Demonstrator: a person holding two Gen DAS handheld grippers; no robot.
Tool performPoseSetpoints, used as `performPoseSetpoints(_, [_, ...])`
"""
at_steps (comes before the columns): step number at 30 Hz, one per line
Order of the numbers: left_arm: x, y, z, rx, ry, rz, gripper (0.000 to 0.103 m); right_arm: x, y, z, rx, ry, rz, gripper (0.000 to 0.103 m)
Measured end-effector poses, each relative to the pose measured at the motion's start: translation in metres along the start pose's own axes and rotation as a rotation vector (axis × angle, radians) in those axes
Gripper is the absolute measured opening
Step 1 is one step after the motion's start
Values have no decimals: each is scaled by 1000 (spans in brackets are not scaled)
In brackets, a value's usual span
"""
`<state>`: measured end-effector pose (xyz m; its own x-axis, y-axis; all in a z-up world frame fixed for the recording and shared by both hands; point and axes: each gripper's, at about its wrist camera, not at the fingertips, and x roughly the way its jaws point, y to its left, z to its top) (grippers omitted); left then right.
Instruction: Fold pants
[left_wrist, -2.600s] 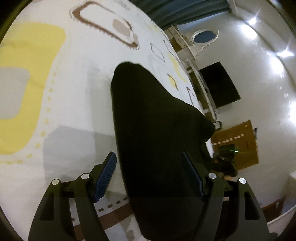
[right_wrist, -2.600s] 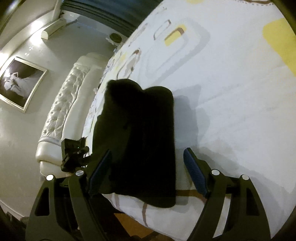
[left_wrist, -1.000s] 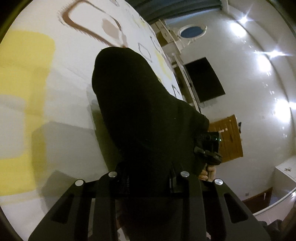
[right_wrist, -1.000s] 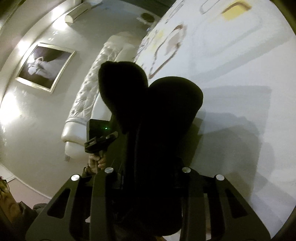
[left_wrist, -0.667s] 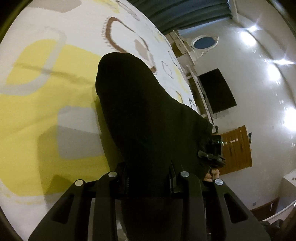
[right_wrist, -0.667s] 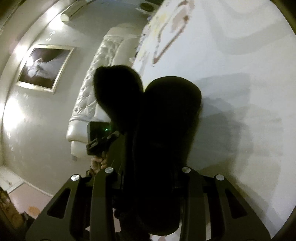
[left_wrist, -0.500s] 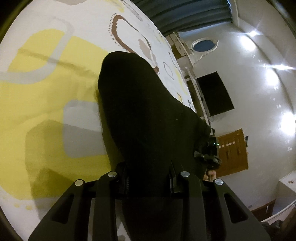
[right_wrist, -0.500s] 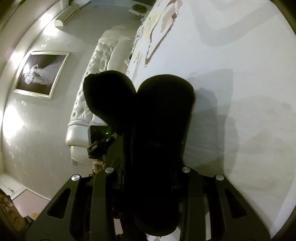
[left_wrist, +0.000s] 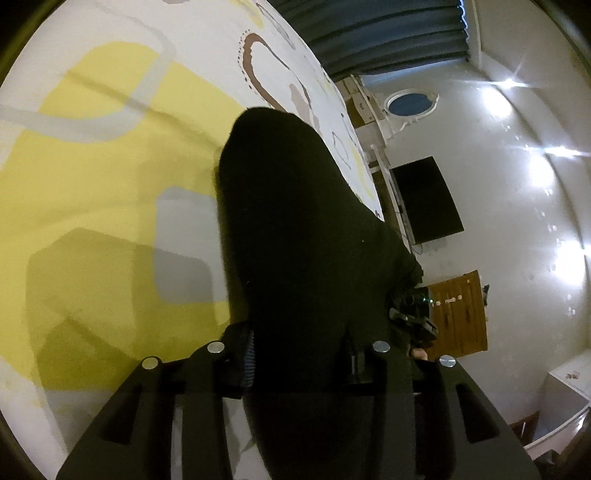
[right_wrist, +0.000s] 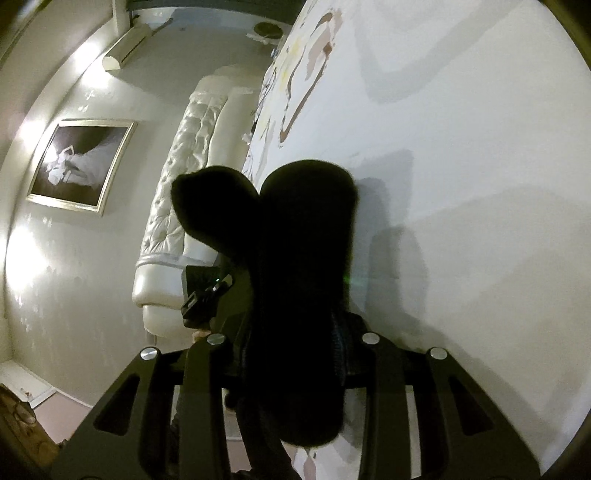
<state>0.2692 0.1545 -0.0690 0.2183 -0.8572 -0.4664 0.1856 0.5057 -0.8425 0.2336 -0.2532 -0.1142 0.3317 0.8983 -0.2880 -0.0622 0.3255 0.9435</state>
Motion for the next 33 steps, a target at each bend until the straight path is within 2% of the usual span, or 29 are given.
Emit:
performPoseSetpoints(5, [-14,-4,-4,22,-37,36,39,-27,-8,-7,23,-59,-26,31])
performPoseSetpoints(6, [-18,-7,-6,35,-50,53,39,-33,-9,-10,30,-73,-39,25])
performPoseSetpoints(7, [-21,-8,-8,41,-60,62,39,-40,-11,-13,31,-89,-99,19])
performPoseSetpoints(8, [-27,-10,-11,50,-77,83,39,-45,-12,-15,25,-97,-127,17])
performPoseSetpoints(12, [-43,-26,-26,114,-135,206,39,-66,-10,-33,7,-153,-216,16])
performPoseSetpoints(14, [-52,-37,-39,156,-167,293,39,-72,-2,-45,-28,-181,-312,17])
performPoseSetpoints(18, [-60,-56,-71,225,-225,467,42,-73,19,-71,-97,-235,-454,27])
performPoseSetpoints(20, [-59,-67,-89,252,-265,536,57,-65,34,-86,-148,-265,-544,28])
performPoseSetpoints(22, [-54,-81,-108,290,-304,593,59,-54,48,-101,-201,-293,-646,29])
performPoseSetpoints(25, [-49,-97,-132,328,-371,650,74,-35,69,-125,-279,-333,-776,30])
performPoseSetpoints(28, [-37,-110,-150,338,-408,667,74,-16,88,-147,-356,-344,-837,30])
performPoseSetpoints(29, [-33,-115,-156,345,-420,700,76,-10,95,-154,-385,-347,-858,32])
performPoseSetpoints(31, [-22,-126,-170,386,-457,784,80,5,110,-167,-444,-356,-890,45])
performPoseSetpoints(33, [-14,-134,-180,421,-477,825,82,15,122,-178,-492,-368,-904,46])
